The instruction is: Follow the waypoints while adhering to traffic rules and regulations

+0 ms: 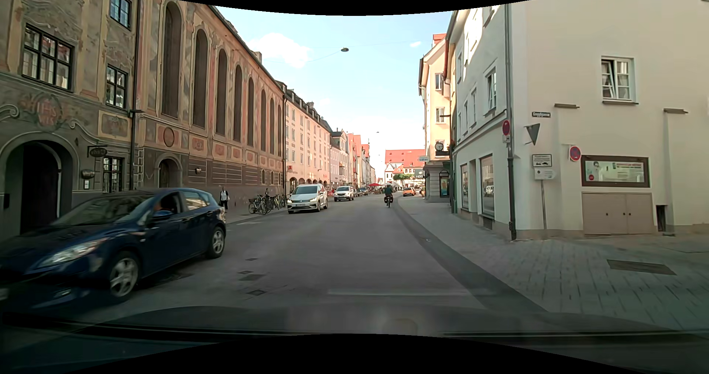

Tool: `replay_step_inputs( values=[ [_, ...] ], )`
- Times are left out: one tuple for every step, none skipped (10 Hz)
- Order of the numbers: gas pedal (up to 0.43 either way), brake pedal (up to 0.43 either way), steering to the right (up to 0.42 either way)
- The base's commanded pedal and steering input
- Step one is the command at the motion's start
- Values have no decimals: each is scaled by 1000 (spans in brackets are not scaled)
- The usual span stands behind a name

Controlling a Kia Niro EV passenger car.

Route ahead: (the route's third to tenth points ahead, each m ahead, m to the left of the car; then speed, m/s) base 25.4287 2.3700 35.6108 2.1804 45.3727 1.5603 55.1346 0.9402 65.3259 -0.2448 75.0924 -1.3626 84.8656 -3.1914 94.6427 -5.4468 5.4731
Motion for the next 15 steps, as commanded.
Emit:
replay_step_inputs(
  values=[
    [39,6,-15],
    [39,6,-13],
    [39,6,-13],
    [39,6,-11],
    [39,6,-8],
    [39,6,-5],
    [39,6,0],
    [39,6,0],
    [39,6,0],
    [39,6,0],
    [39,6,0],
    [39,6,0],
    [39,6,2],
    [39,6,4],
    [39,6,5]
  ],
)
